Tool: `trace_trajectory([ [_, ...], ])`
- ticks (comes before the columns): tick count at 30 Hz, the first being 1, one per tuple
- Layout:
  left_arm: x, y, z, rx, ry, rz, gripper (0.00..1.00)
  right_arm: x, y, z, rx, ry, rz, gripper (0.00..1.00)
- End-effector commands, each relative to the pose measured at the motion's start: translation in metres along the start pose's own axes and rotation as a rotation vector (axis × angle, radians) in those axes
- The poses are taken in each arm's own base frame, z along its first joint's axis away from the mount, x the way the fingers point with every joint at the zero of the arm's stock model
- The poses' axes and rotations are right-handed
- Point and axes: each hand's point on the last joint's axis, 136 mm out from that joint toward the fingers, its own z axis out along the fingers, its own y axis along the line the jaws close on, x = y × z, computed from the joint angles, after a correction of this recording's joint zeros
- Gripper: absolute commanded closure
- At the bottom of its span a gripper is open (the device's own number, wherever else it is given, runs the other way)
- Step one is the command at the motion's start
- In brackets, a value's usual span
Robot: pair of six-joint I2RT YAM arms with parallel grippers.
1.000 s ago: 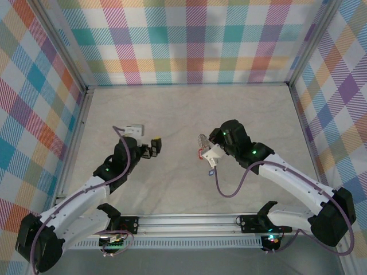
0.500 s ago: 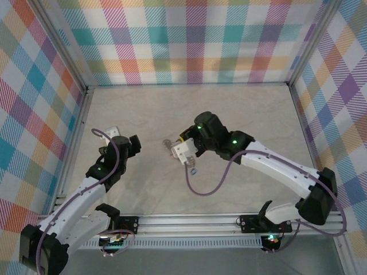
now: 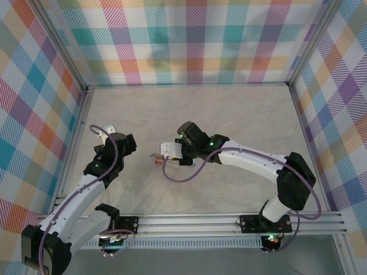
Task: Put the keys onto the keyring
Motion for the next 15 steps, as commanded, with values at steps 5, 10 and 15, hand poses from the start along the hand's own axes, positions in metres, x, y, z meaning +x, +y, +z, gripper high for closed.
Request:
trace_trajectory([
  [5,0.012,0.011,0.001,-0.018,0.003,0.008,0.0,0.059,-0.01,0.018,-0.006,0.16,0.014,1.0],
  [10,0.008,0.007,0.002,0.004,-0.021,0.033,0.0,0.094,-0.029,0.019,0.001,0.203,0.095,1.0],
  [15,0.011,0.006,0.002,0.017,-0.023,0.046,0.0,0.123,-0.045,0.018,0.01,0.237,0.148,1.0],
])
